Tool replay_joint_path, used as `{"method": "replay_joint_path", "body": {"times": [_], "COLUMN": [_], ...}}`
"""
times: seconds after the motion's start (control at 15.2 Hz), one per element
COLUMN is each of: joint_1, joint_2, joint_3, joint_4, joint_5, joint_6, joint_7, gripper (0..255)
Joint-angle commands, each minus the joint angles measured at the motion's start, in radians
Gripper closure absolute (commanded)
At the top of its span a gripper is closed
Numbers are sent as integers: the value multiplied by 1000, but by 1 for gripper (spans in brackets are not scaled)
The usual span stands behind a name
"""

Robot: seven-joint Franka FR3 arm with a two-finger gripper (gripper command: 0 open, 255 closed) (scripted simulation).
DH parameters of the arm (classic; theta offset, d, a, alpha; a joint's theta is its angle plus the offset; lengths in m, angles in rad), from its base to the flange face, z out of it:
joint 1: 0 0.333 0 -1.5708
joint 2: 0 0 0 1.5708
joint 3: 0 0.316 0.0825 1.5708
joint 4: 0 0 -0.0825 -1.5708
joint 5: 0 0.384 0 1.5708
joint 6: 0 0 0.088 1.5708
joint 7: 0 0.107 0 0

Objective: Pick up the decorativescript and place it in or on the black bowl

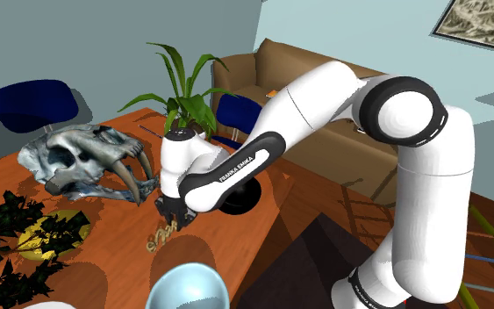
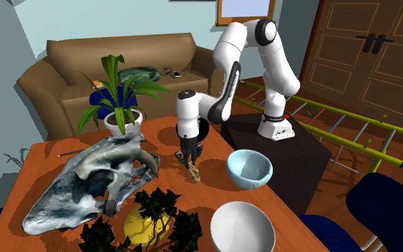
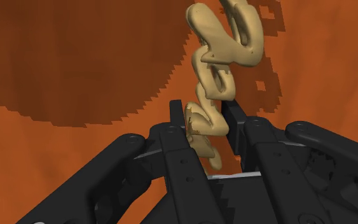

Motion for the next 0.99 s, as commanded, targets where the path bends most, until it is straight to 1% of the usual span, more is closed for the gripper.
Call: {"method": "replay_joint_path", "body": {"times": [0.0,0.92], "joint_1": [-4,-46], "joint_2": [-15,-149], "joint_3": [7,61], "joint_4": [1,22], "joint_5": [9,95], "joint_6": [-15,-159], "joint_7": [-5,-56], "gripper": [255,255]}}
